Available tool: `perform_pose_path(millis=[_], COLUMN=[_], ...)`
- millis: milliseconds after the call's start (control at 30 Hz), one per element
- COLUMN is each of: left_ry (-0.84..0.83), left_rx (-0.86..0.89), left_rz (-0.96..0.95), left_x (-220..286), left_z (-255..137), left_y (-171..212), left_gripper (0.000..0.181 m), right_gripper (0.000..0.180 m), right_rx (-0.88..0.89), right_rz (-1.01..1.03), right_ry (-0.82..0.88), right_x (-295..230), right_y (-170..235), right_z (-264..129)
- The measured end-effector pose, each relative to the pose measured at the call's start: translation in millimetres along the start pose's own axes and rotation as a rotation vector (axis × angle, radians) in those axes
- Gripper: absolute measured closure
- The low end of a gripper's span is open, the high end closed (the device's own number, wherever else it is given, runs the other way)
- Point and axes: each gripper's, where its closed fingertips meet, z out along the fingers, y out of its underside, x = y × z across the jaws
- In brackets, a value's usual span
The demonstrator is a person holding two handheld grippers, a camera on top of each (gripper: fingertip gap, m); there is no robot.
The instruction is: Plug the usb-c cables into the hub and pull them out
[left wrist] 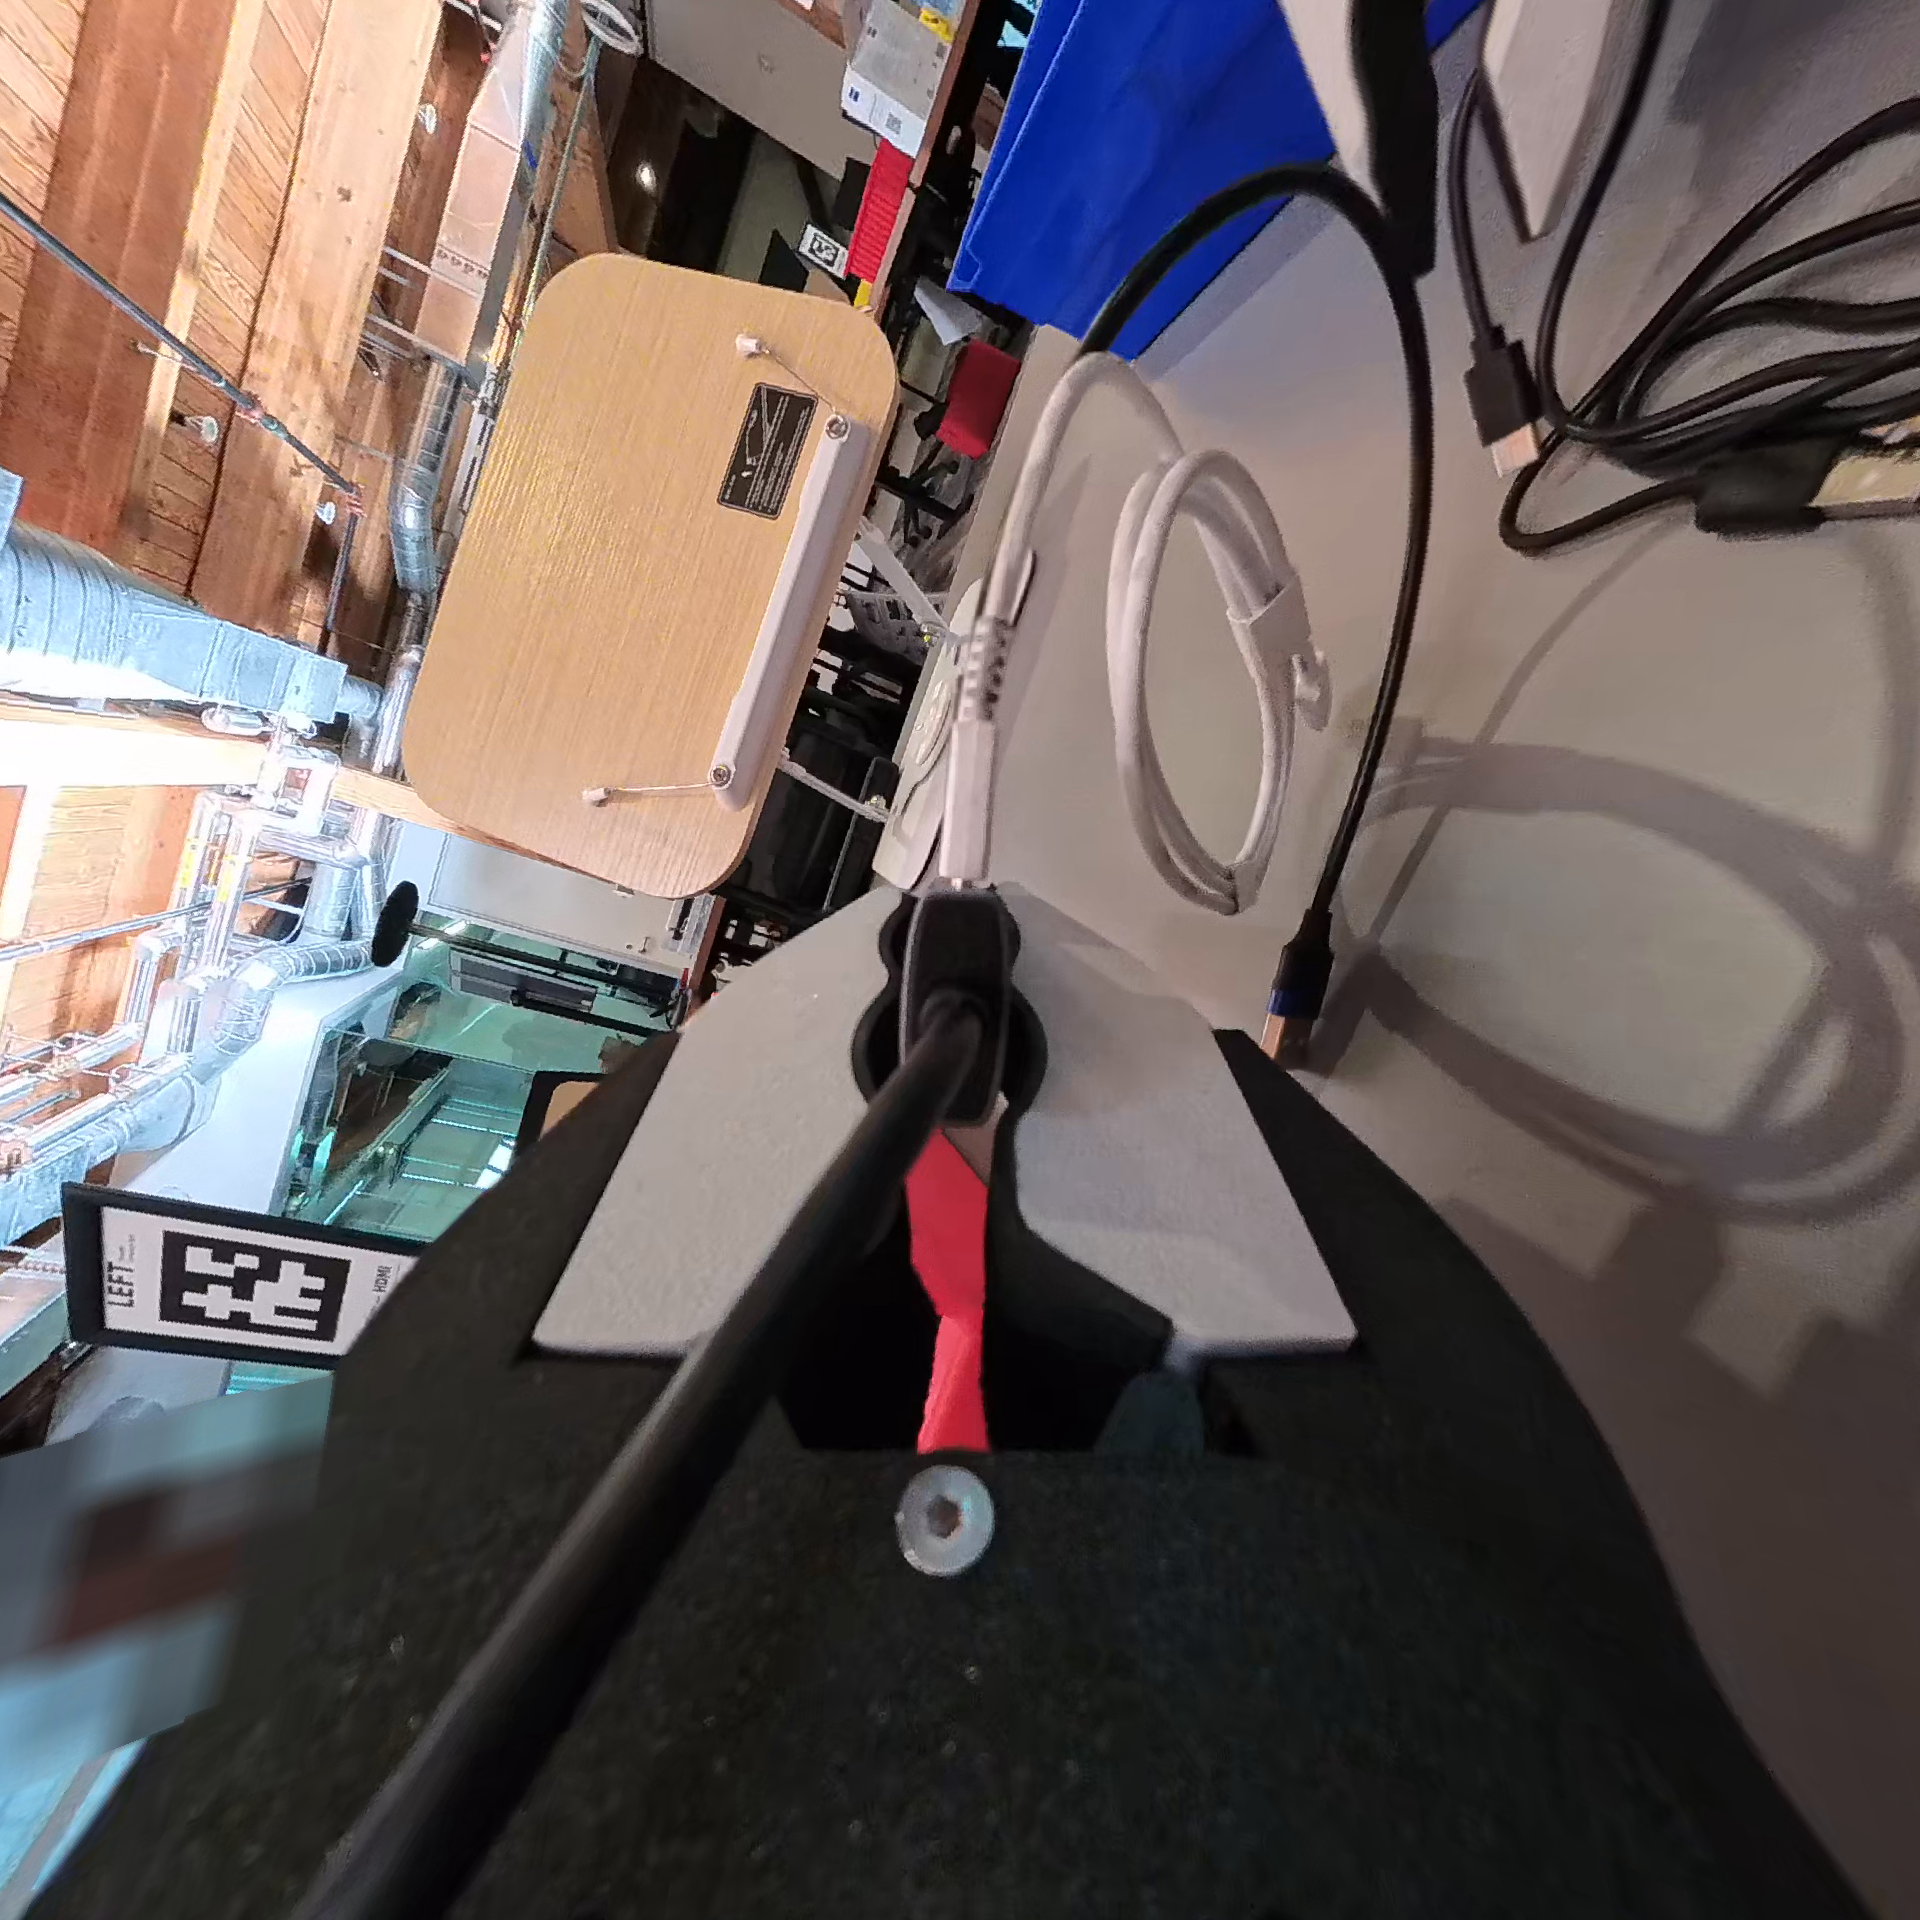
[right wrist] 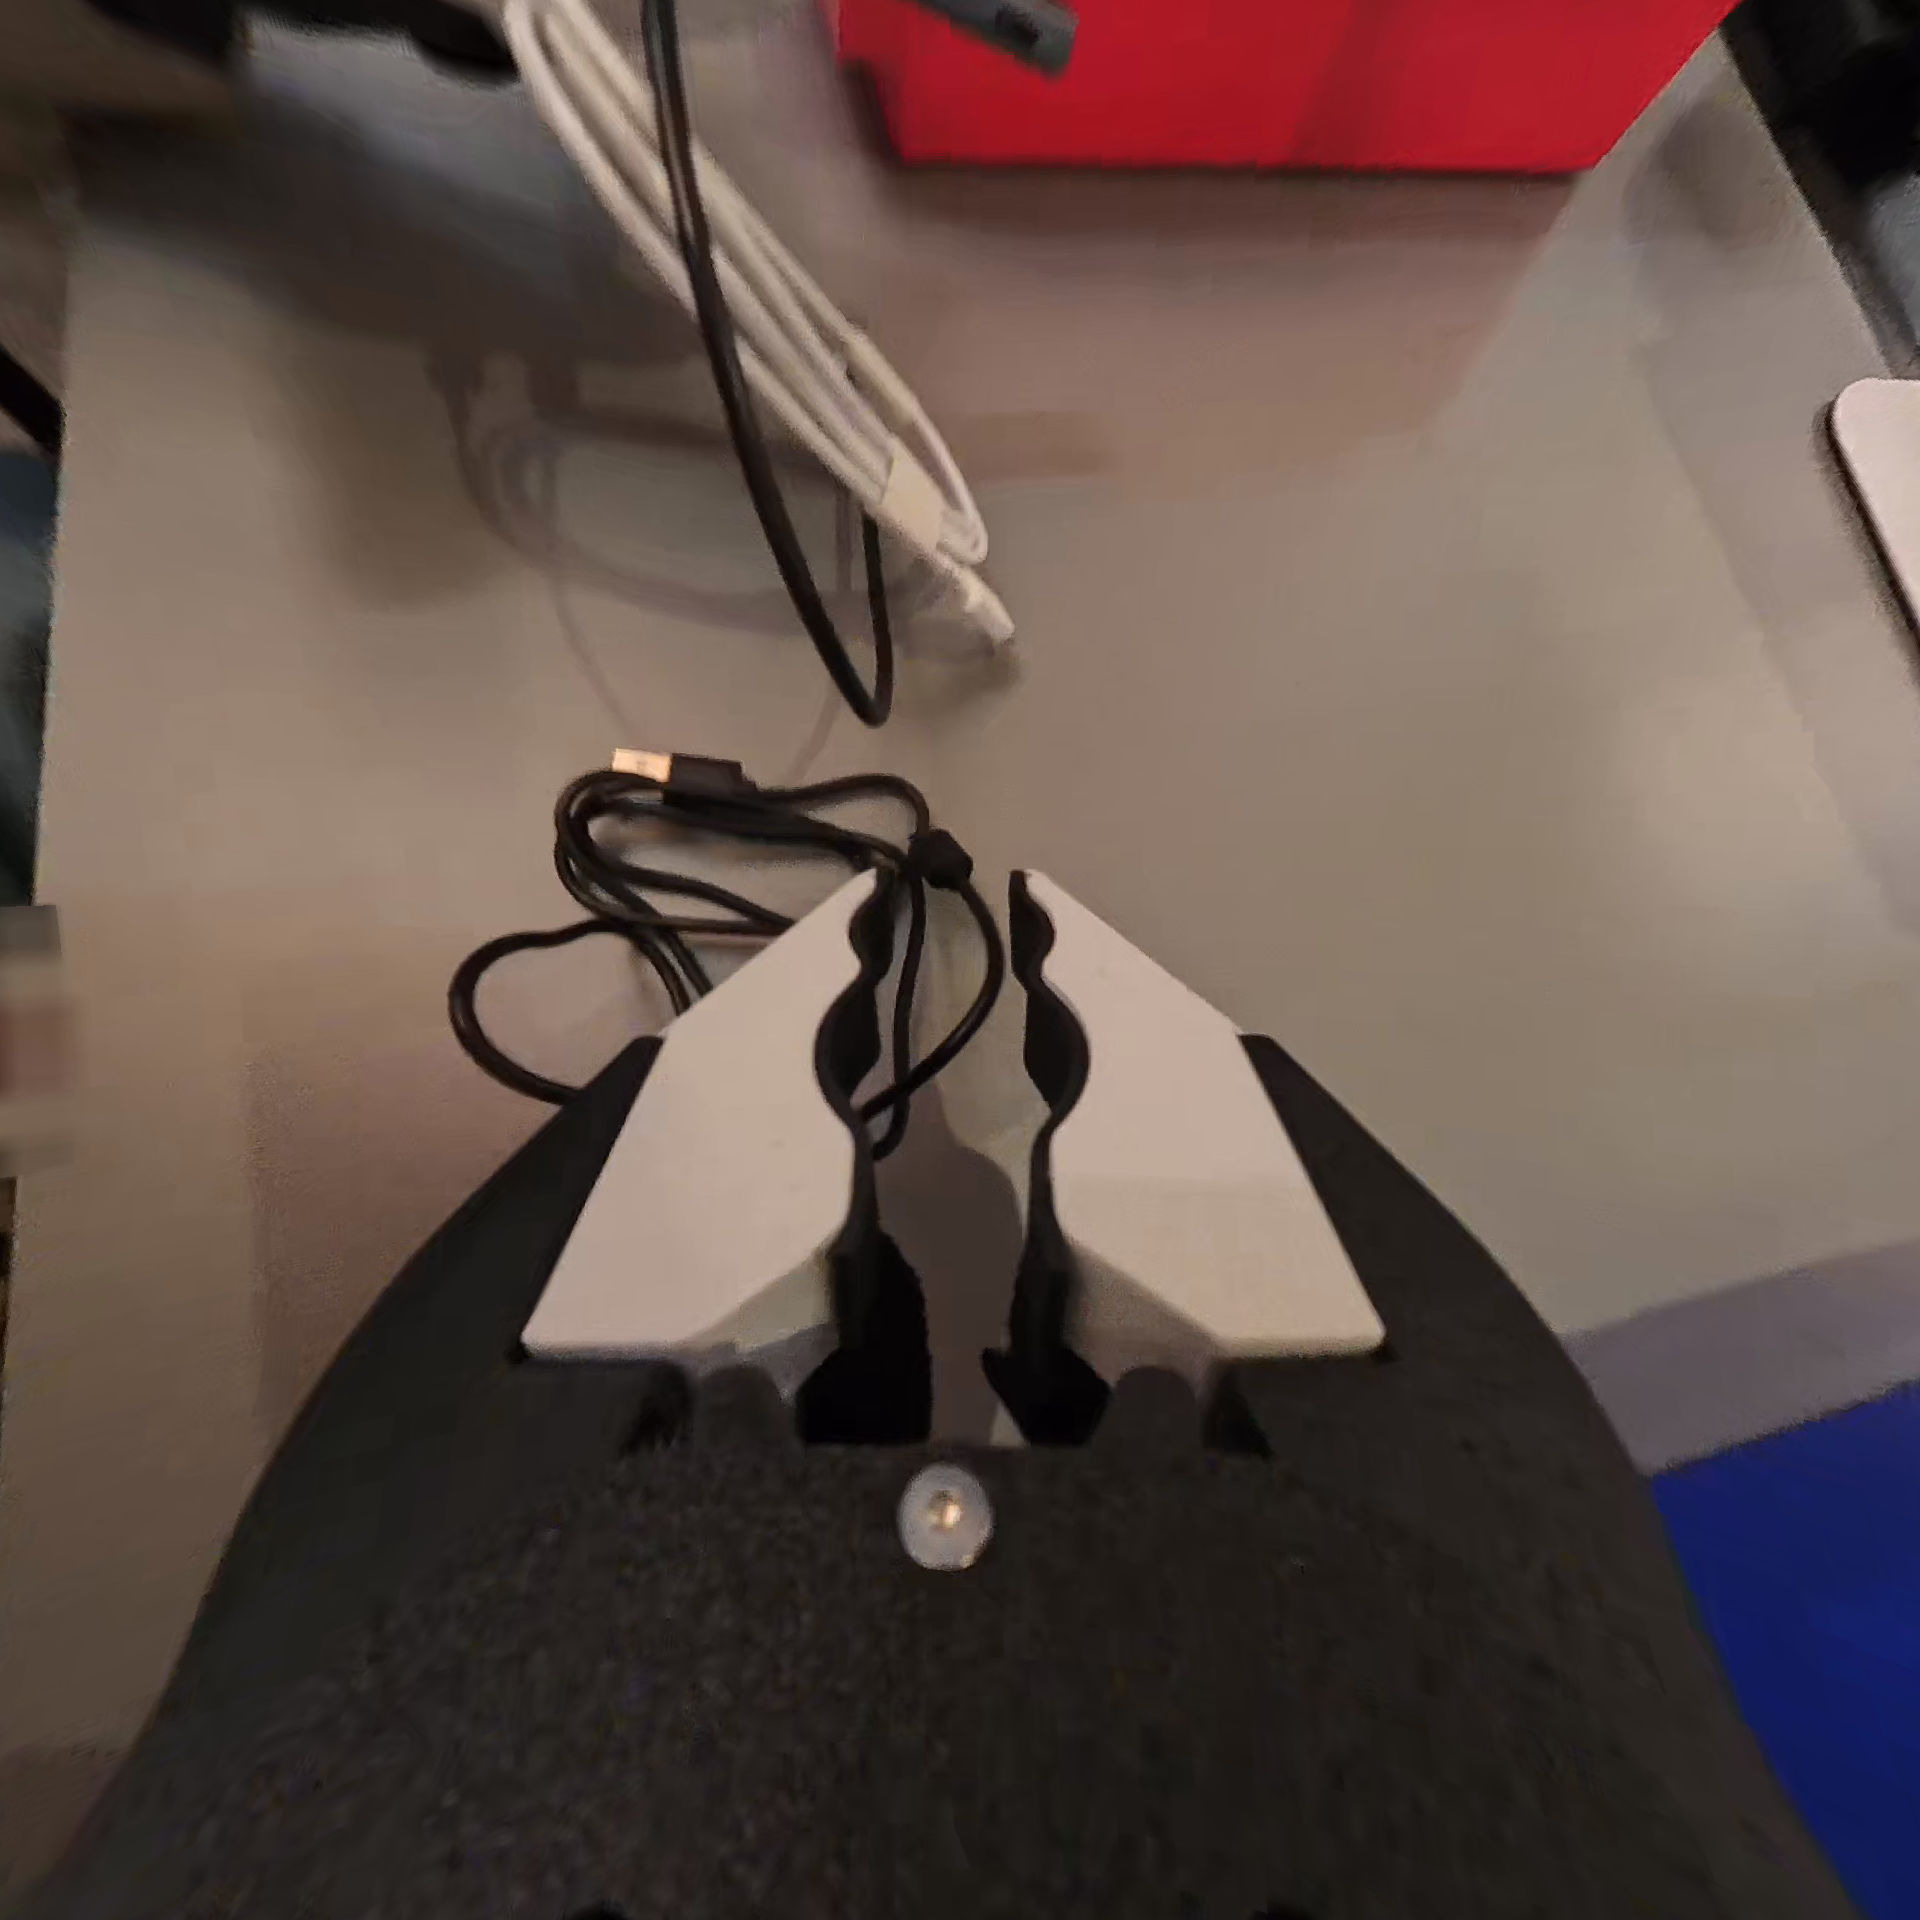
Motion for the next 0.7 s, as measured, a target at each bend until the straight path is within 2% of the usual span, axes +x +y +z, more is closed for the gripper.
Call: perform_pose_path(millis=[233, 433, 533, 700], left_ry=[0.007, -0.010, -0.012, -0.001], left_rx=[0.017, 0.006, -0.004, -0.015], left_rz=[0.034, 0.022, 0.016, -0.007], left_x=[3.5, -2.4, -3.4, -2.0], left_z=[-0.3, -2.0, -2.0, -0.1], left_y=[-5.7, -1.6, 1.8, 5.0], left_gripper=[0.170, 0.170, 0.170, 0.170], right_gripper=[0.161, 0.161, 0.161, 0.162], right_rx=[-0.106, -0.155, -0.164, -0.277], right_rz=[-0.245, -0.268, -0.342, -0.425], right_ry=[-0.045, -0.212, -0.253, -0.306], right_x=[4.6, -2.5, -11.2, -9.7], right_y=[-18.9, -15.2, -19.1, -11.5], right_z=[-17.6, 2.4, 8.0, 17.1])
